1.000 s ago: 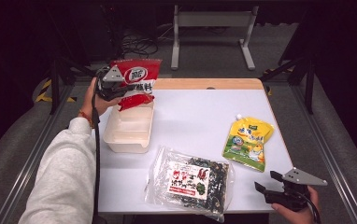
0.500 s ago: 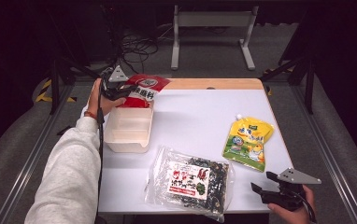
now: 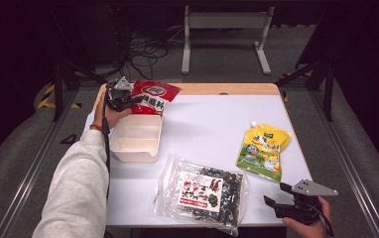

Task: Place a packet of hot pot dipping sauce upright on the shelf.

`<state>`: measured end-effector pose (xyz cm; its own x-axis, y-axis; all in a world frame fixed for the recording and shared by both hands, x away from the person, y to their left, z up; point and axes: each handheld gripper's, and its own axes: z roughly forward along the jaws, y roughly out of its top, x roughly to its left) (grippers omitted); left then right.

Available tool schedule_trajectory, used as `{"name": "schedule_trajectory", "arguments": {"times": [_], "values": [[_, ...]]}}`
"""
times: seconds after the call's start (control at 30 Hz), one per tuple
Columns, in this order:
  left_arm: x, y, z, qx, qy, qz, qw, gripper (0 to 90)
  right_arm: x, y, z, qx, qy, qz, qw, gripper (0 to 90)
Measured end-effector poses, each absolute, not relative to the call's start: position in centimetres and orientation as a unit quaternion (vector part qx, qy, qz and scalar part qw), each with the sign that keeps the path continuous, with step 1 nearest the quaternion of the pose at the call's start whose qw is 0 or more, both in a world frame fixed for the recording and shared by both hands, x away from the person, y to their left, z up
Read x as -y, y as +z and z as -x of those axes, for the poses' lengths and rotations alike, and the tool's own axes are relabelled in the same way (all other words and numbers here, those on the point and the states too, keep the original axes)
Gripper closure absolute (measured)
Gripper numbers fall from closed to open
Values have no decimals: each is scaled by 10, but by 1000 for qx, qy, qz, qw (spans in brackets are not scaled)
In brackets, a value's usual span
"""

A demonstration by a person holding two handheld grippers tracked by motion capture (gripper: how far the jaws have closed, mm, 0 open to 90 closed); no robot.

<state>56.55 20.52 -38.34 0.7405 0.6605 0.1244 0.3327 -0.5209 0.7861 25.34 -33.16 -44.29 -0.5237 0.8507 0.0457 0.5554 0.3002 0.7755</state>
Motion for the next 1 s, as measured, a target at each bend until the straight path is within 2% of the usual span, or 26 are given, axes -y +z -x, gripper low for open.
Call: {"name": "schedule_trajectory", "arguments": {"times": [0.2, 0.4, 0.47, 0.57, 0.63, 0.8, 0.87, 1.0], "values": [[-207, -386, -566, -304, 207, -842, 394, 888, 330, -442, -255, -783, 386, -447, 194, 245], [-209, -383, -561, -310, 214, -837, 396, 815, 334, -439, -258, -778, 388, -451, 203, 246], [-211, -384, -558, -311, 216, -836, 397, 815, 336, -438, -260, -777, 389, -451, 205, 247], [-216, -383, -553, -321, 226, -827, 403, 754, 340, -435, -264, -772, 395, -453, 208, 248], [-219, -380, -548, -332, 232, -819, 406, 655, 344, -434, -267, -767, 399, -457, 209, 251], [-227, -368, -526, -326, 247, -806, 427, 606, 351, -429, -276, -761, 404, -460, 215, 266], [-228, -364, -514, -325, 253, -804, 429, 511, 355, -428, -283, -757, 407, -462, 220, 279], [-229, -358, -490, -311, 256, -802, 441, 475, 363, -426, -299, -749, 407, -468, 231, 312]]}}
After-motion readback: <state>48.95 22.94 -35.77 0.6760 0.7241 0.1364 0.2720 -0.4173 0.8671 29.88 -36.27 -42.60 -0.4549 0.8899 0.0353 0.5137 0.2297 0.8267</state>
